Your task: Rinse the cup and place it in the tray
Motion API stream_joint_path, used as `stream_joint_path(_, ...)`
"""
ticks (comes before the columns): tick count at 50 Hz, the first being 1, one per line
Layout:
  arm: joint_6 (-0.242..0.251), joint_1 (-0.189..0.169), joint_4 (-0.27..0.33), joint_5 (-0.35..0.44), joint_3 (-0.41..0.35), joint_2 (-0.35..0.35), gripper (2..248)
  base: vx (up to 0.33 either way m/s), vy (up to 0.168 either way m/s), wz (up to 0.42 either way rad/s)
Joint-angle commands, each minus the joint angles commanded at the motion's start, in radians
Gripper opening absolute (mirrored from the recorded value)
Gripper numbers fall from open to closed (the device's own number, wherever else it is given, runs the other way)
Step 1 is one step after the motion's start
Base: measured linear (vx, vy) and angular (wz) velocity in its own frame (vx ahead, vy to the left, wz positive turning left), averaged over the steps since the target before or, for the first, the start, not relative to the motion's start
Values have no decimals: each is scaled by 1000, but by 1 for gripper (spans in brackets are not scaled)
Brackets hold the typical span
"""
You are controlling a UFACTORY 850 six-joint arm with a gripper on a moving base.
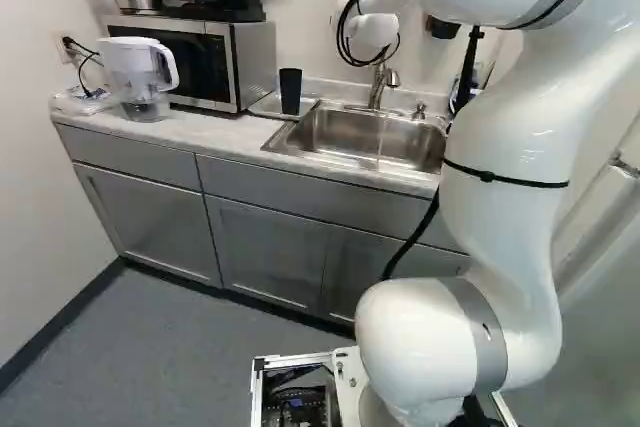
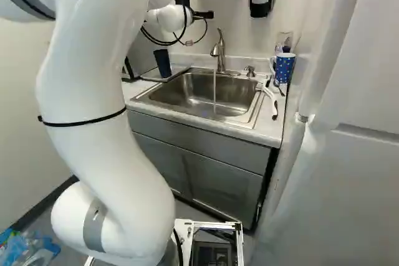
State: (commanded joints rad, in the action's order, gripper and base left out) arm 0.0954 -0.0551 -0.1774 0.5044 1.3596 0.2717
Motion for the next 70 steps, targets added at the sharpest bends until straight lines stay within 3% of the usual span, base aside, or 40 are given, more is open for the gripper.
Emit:
stream_joint_path(24, 0, -35, 0, -62, 87, 76, 247, 0, 0, 0)
stream_joint_path(70, 0, -46, 0, -150, 92, 80, 247, 0, 0, 0)
